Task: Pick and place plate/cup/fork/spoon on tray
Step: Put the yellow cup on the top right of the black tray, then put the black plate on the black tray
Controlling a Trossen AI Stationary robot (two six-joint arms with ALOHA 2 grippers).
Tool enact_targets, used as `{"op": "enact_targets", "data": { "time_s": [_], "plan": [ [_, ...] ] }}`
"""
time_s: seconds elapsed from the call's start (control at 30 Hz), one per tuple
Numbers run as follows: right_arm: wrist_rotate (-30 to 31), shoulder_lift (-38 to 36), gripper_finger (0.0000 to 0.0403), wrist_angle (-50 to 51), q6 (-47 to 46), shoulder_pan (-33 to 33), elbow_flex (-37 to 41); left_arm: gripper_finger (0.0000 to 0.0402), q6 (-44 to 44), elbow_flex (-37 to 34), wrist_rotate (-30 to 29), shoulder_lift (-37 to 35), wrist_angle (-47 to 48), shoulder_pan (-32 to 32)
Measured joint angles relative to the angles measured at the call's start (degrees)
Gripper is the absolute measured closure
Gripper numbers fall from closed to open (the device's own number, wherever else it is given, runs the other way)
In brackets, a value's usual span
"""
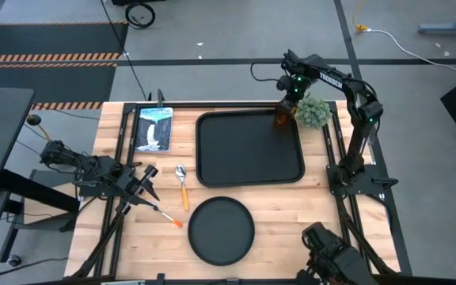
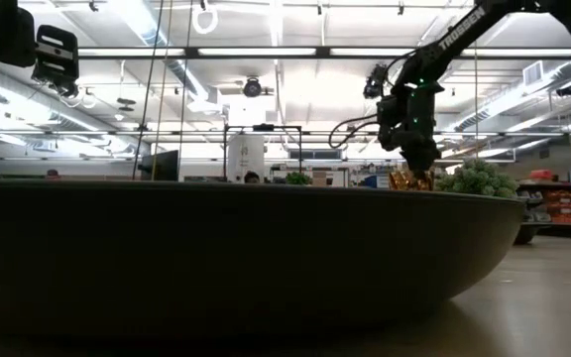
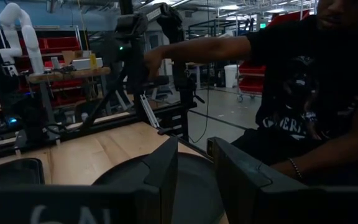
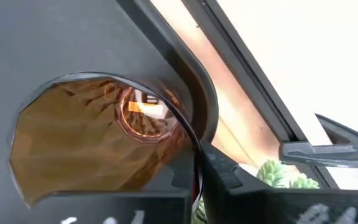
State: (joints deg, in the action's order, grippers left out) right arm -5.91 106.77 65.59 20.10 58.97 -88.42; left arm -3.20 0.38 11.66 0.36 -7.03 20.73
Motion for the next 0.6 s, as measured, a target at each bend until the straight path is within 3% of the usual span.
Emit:
{"op": "enact_targets", "data": {
  "time_s": [0.27, 0.6],
  "plan": [
    [-1.48, 0.58, 0.0344, 0.08, 0.29, 0.55, 0.22, 0.0292, 0.02, -0.02, 0.00, 0.00, 0.00, 0.02],
    [1.72, -2.49, 0.0264, 0.05, 0.44, -1.06, 0.20, 0.0292, 0.01, 0.00, -0.02, 0.00, 0.00, 0.02]
  ]
}}
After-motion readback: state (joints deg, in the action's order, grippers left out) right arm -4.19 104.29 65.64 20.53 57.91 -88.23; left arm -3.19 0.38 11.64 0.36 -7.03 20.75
